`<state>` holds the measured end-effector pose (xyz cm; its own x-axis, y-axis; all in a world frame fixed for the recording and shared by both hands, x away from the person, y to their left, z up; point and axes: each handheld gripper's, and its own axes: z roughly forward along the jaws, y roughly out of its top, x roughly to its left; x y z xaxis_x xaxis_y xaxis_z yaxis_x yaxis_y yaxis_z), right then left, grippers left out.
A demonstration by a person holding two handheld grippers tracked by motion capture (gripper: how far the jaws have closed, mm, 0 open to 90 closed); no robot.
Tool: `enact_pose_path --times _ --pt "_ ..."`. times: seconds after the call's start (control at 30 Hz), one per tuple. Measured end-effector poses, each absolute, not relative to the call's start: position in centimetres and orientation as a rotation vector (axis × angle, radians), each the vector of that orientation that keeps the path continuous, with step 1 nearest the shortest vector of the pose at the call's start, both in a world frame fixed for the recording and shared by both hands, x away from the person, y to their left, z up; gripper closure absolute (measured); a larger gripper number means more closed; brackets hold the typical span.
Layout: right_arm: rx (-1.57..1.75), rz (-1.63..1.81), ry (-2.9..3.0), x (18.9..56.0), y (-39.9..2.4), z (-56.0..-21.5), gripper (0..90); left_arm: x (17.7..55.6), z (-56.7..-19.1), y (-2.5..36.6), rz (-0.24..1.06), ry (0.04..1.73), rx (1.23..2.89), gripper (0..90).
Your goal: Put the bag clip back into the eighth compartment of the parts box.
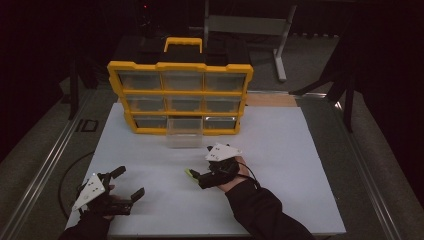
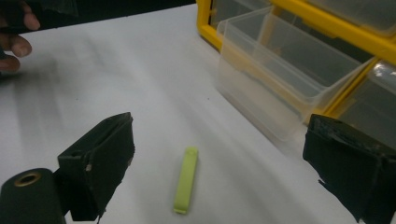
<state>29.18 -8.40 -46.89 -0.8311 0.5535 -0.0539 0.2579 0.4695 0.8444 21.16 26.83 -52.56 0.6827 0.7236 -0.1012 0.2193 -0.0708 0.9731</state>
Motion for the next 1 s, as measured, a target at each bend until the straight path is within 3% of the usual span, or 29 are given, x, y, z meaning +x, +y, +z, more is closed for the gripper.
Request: enact_pose_path --times 0.6,0.87,1.0 --pt "0.709 1.217 2.531 30.1 -5.8 -51.0 16.0 21.2 -52.6 26.8 0.497 0.780 1.628 0.0" --pt "0.718 1.201 2.567 30.3 -5.2 -51.8 25.4 21.2 -52.6 26.8 0.495 0.779 1.627 0.0" --pt "0.737 1.181 2.595 30.7 -5.0 -52.4 34.4 21.2 -52.6 26.8 0.492 0.778 1.629 0.0"
